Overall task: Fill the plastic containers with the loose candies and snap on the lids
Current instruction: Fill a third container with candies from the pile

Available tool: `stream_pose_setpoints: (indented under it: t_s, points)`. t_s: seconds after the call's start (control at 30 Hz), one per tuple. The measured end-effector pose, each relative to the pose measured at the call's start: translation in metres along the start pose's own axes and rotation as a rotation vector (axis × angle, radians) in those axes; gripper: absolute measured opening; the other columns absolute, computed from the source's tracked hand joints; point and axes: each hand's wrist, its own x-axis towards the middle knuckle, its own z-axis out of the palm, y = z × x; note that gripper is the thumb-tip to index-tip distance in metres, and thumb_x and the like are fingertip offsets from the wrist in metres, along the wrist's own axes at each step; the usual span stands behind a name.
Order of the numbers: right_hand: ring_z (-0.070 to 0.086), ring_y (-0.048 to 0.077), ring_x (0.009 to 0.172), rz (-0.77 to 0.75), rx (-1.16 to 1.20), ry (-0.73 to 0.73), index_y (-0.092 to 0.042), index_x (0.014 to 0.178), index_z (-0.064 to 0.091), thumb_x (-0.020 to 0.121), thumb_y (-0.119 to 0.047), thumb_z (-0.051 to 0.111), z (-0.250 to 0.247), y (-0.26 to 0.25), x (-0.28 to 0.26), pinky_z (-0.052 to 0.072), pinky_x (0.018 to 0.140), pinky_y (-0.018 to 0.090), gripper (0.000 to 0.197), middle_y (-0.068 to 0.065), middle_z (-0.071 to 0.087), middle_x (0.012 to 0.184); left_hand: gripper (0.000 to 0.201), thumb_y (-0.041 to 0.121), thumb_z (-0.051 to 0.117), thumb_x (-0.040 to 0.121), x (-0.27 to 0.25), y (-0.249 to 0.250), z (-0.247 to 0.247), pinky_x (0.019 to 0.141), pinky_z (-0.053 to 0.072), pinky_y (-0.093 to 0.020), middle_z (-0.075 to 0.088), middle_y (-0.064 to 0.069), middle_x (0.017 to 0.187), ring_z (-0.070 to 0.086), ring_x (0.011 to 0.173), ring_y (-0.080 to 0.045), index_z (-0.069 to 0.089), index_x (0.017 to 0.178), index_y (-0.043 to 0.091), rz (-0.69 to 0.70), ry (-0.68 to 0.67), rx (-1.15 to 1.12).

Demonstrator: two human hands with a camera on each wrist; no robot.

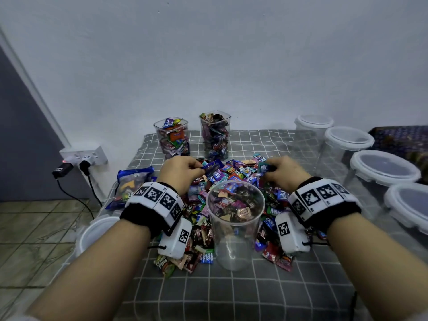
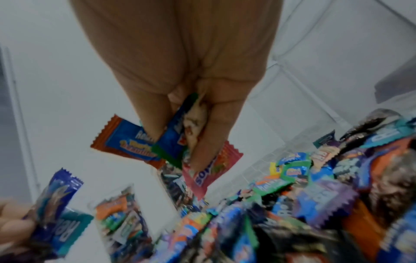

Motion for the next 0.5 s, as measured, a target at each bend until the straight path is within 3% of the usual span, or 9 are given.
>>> stream_pose_setpoints:
  t_s: [0.1, 0.2, 0.27, 0.33, 0.43, 0.5]
  points:
    - [0.046, 0.007, 0.053, -0.049, 0.115, 0.013, -0.021, 0.071, 0.056, 0.084, 0.005, 0.058, -0.013, -0.01, -0.012, 0.036, 0.043, 0.01, 0.029, -0.003, 0.053, 0.062, 0.007, 0.02, 0.067, 0.084, -0.005, 0.005, -0.002, 0.065, 0.043, -0.026, 0.061, 0.005, 0.068, 0.054, 0.068, -0.015, 0.068, 0.077, 0.021, 0.022, -0.007, -0.076]
    - [0.051, 0.005, 0.055, -0.1, 0.235, 0.033, -0.016, 0.098, 0.062, 0.086, 0.006, 0.057, -0.024, -0.023, -0.025, 0.038, 0.044, 0.006, 0.025, -0.003, 0.056, 0.068, 0.011, 0.02, 0.067, 0.084, -0.01, 0.008, -0.004, 0.065, 0.041, -0.025, 0.058, 0.01, 0.064, 0.052, 0.063, -0.011, 0.066, 0.074, 0.024, 0.047, -0.013, -0.08]
    - [0.052, 0.001, 0.051, -0.143, 0.27, 0.039, -0.014, 0.104, 0.062, 0.086, 0.006, 0.056, -0.028, -0.03, -0.031, 0.04, 0.047, 0.009, 0.027, -0.004, 0.058, 0.068, 0.015, 0.019, 0.068, 0.084, -0.012, 0.009, -0.003, 0.067, 0.048, -0.03, 0.059, 0.008, 0.064, 0.058, 0.068, -0.017, 0.065, 0.071, 0.027, 0.054, -0.013, -0.091]
    - [0.05, 0.0, 0.049, -0.196, 0.311, 0.038, -0.013, 0.095, 0.065, 0.085, 0.007, 0.055, -0.031, -0.037, -0.037, 0.041, 0.05, 0.013, 0.024, -0.004, 0.058, 0.065, 0.018, 0.019, 0.068, 0.083, -0.014, 0.008, -0.003, 0.074, 0.054, -0.037, 0.062, 0.007, 0.066, 0.063, 0.074, -0.022, 0.065, 0.069, 0.029, 0.05, -0.015, -0.105]
    - [0.051, 0.013, 0.063, -0.267, 0.351, -0.002, -0.023, 0.08, 0.064, 0.084, 0.008, 0.055, -0.032, -0.047, -0.046, 0.039, 0.06, 0.026, 0.033, 0.001, 0.06, 0.069, 0.019, 0.02, 0.069, 0.082, -0.019, 0.006, -0.002, 0.077, 0.054, -0.04, 0.062, 0.006, 0.068, 0.061, 0.075, -0.021, 0.064, 0.067, 0.03, 0.029, -0.022, -0.114]
    - [0.048, 0.016, 0.064, -0.298, 0.378, -0.029, -0.024, 0.076, 0.065, 0.083, 0.009, 0.055, -0.031, -0.053, -0.051, 0.036, 0.06, 0.029, 0.036, 0.001, 0.059, 0.068, 0.021, 0.02, 0.069, 0.082, -0.022, 0.005, -0.001, 0.077, 0.054, -0.041, 0.063, 0.004, 0.069, 0.062, 0.077, -0.023, 0.063, 0.065, 0.031, 0.022, -0.018, -0.12]
